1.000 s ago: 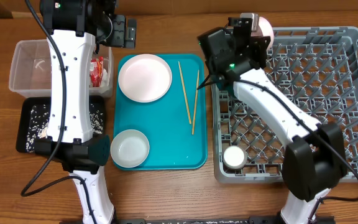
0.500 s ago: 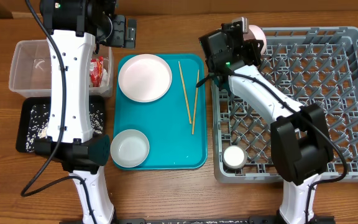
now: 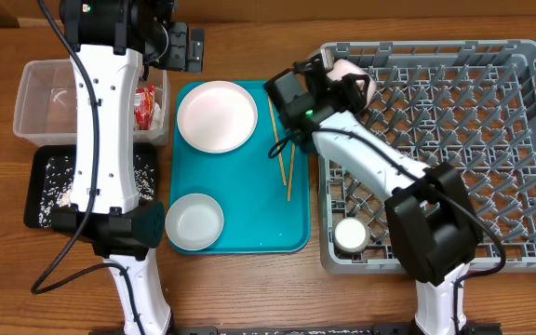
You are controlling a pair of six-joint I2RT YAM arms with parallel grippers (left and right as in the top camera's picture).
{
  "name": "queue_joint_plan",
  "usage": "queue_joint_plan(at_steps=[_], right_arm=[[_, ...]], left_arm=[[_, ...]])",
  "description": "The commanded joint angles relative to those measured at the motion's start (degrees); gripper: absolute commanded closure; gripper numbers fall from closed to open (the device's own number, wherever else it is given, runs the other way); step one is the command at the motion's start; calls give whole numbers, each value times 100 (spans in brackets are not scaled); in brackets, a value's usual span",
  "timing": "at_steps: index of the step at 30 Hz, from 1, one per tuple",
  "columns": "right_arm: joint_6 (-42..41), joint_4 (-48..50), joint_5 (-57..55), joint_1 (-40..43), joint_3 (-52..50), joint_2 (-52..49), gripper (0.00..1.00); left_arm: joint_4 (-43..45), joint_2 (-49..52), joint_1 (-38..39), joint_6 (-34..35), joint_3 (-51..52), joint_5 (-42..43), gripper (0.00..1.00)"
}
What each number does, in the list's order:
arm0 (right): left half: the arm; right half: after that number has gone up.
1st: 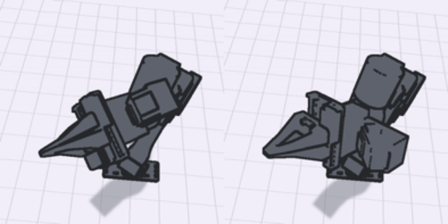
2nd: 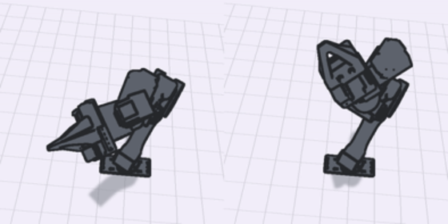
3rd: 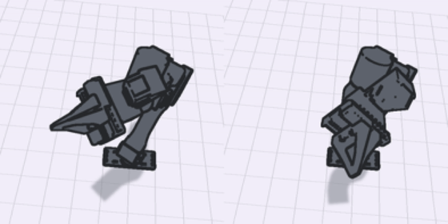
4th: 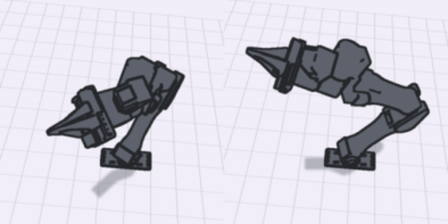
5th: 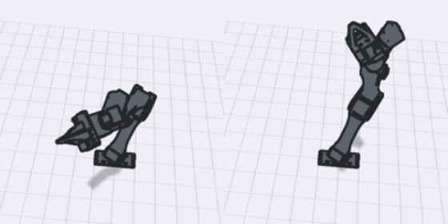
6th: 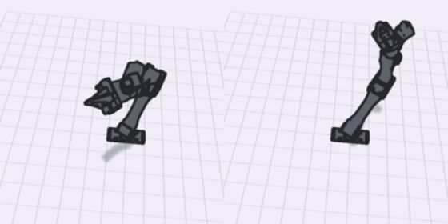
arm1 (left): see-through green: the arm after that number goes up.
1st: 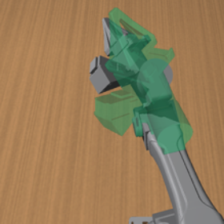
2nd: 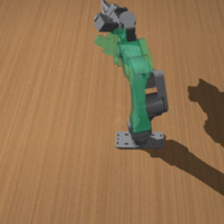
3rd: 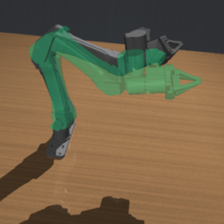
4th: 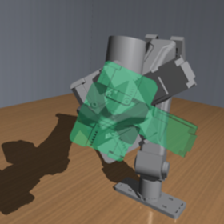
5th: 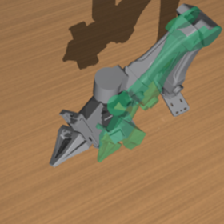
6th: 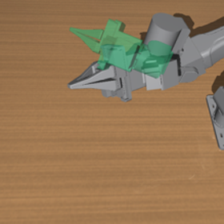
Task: Sort waste into correct bins and load items into the dishwasher
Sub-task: 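Place the pink bowl into the dish rack, then reach the right gripper toward the grey bowl on the teal tray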
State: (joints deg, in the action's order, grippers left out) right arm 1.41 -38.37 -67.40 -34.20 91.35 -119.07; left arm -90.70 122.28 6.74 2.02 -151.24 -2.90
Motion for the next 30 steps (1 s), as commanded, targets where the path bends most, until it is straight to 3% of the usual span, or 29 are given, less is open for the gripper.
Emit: queue_joint_plan(at_steps=[1, 3, 6, 8, 9, 13, 17, 20, 22, 27, 30], right_arm=[[-264, 13, 4, -160, 20, -50, 28], [-367, -116, 192, -273, 55, 22, 21], [-704, -442, 590, -326, 201, 232, 18], [-942, -778, 1204, -321, 378, 516, 9], [-960, -931, 1768, -302, 490, 691, 1], [-962, -1150, 4291, -280, 636, 1252, 0], [-1281, -1040, 8067, -282, 619, 1478, 0], [-2186, -769, 8660, -369, 409, 1335, 0], [-2566, -575, 8649, -525, 210, 1235, 6], [-3327, -229, 8035, -1211, -190, 807, 39], [-3738, -286, 7681, -1580, -190, 378, 44]], left_arm=[[7, -57, 7, 76, -107, -66, 0], [7, -57, 7, 76, -107, -66, 0], [7, -57, 7, 76, -107, -66, 0], [7, -57, 2, 76, -107, -66, 0], [7, -57, 2, 76, -107, -66, 0], [7, -57, 2, 76, -107, -66, 0], [7, -57, 2, 76, -107, -66, 0], [7, -57, 2, 76, -107, -66, 0], [7, -57, 2, 76, -107, -66, 0], [7, -57, 2, 76, -107, -66, 0], [7, -57, 2, 79, -107, -66, 0]])
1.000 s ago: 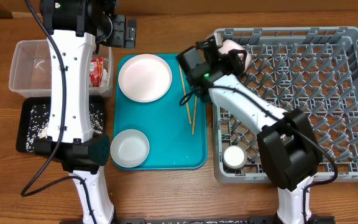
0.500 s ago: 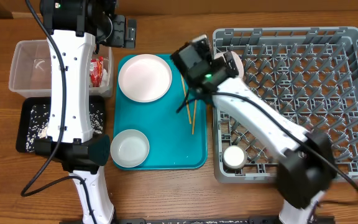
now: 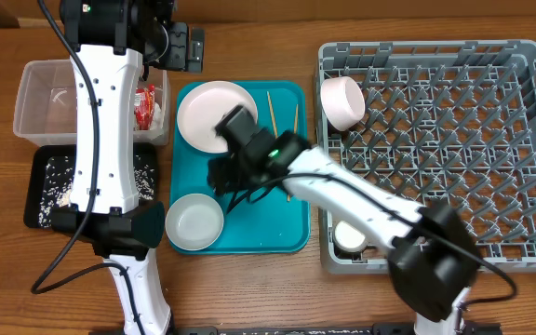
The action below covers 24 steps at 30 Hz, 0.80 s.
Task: Sort waste into correct bins and load items into the dishwasher
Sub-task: 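Reach the right gripper toward the grey bowl on the teal tray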
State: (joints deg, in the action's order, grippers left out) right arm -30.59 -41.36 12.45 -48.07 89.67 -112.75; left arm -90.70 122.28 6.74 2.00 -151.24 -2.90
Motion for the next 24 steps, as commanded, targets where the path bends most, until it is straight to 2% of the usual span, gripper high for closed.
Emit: queue_joint_plan(at_steps=[1, 7, 11, 17, 18, 19, 22, 24], right_arm=[[-625, -17, -297, -249, -22, -363, 45], [-1130, -229, -236, -295, -22, -723, 62], [-1261, -251, -212, -264, -22, -782, 79], [-1270, -291, -168, -282, -22, -848, 79], [-1272, -293, -170, -271, -20, -846, 93], [-1274, -315, -170, -232, 2, -831, 96], [-1266, -767, -415, 7, 240, -612, 96], [-1263, -1172, -1064, 127, 378, -295, 96]], left_arm=[[7, -57, 2, 79, -107, -66, 0], [7, -57, 2, 79, -107, -66, 0], [7, -57, 2, 79, -107, -66, 0], [7, -57, 2, 79, -107, -66, 0], [7, -57, 2, 79, -107, -66, 0], [7, -57, 2, 81, -107, -66, 0], [7, -57, 2, 79, -107, -66, 0], [7, -57, 2, 79, -107, -66, 0]])
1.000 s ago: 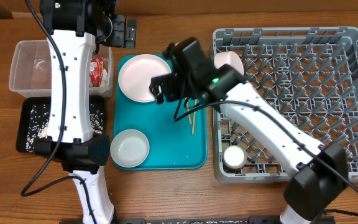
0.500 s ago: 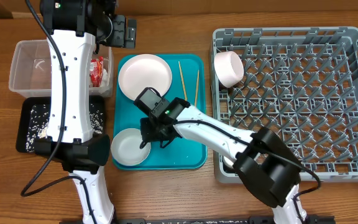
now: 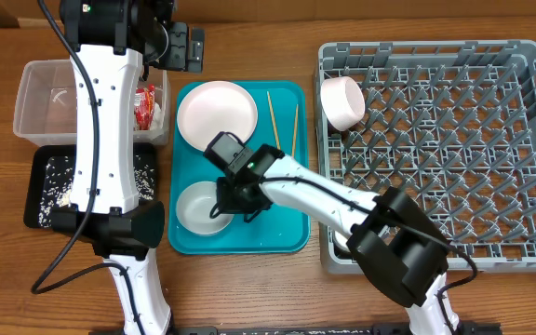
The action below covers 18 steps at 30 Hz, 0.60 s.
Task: Sort waste into correct bins and load items into the dishwasher
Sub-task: 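Reach the right gripper toward the grey bowl on the teal tray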
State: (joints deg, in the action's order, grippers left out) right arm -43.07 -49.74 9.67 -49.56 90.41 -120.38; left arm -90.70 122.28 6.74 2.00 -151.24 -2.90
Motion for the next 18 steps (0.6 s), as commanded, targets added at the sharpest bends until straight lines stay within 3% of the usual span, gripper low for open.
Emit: queue_joint_plan(at_steps=[1, 9, 13, 18], right_arm=[[-2, -520, -1119, 315, 354, 660, 96], [-7, -2616, -5696, 380, 623, 3117, 96], [-46, -3650, -6902, 407, 520, 3204, 96], [-46, -3582, -7993, 516, -282, 2924, 96]], left_arm=[[7, -57, 2, 79, -107, -66, 0], [7, -57, 2, 79, -107, -66, 0], [7, -57, 2, 79, -107, -66, 0], [7, -57, 2, 79, -107, -66, 0]])
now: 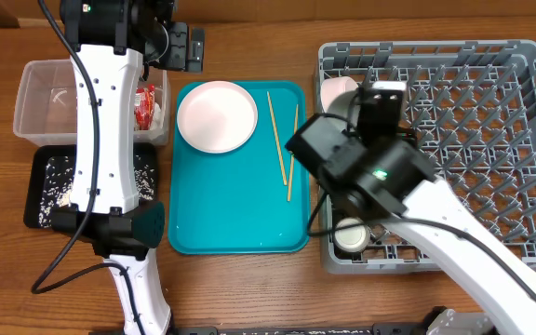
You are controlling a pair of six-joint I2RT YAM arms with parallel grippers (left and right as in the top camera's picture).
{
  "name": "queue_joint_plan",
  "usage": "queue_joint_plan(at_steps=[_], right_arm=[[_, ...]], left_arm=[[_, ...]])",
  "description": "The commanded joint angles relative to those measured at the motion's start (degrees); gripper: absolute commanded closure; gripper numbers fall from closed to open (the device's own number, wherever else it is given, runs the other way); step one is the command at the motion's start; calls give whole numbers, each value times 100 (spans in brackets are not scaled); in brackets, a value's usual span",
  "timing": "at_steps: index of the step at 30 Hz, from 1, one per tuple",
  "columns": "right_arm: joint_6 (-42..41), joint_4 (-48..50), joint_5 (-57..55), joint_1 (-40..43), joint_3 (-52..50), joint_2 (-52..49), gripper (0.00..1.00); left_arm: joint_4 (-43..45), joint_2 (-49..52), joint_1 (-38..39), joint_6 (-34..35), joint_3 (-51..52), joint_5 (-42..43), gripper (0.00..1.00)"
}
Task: Sort waste into correct bins and load items into the dishwasher
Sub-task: 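Reach the right gripper toward the grey bowl on the teal tray, then lower the grey bowl into the dish rack and release it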
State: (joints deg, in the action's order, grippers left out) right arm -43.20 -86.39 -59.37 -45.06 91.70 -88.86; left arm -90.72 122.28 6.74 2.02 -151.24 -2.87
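My right arm (372, 167) rises large over the left side of the grey dish rack (491, 56); its fingers are hidden beneath it. On the teal tray (240, 214) lie a white plate (217, 115) and two wooden chopsticks (283, 140). No small bowl shows on the tray. A pinkish bowl (335, 90) peeks out at the rack's far-left corner. In the rack's near-left corner stands a white cup (349, 235). My left gripper (186, 46) hangs beyond the tray's far-left corner; its fingers cannot be made out.
A clear bin (45, 102) holding a red wrapper (144, 104) stands left of the tray. In front of it is a black tray (49, 181) scattered with white crumbs. The left arm (105, 140) stretches over both.
The small white bowl that sat at the tray's near left is gone from the tray. My right arm has moved from that bowl to above the rack's left side. The left arm is unchanged.
My right gripper was first at the pinkish bowl in the rack's far-left corner. Then it was over the tray with that bowl left in the rack. Then it was down at the small white bowl. Now the arm is over the rack and the tray lacks that bowl.
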Motion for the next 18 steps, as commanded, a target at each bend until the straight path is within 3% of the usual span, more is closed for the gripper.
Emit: queue_joint_plan(at_steps=[1, 8, 18], right_arm=[[-33, 157, -1261, 68, -601, -326, 96], [-31, 415, -2118, 345, -1303, -1086, 96], [-11, 811, -1805, 400, -1375, -1827, 96]], left_arm=[[9, -57, 2, 76, -107, -68, 0], [9, -57, 2, 76, -107, -68, 0], [9, -57, 2, 76, -107, -68, 0]])
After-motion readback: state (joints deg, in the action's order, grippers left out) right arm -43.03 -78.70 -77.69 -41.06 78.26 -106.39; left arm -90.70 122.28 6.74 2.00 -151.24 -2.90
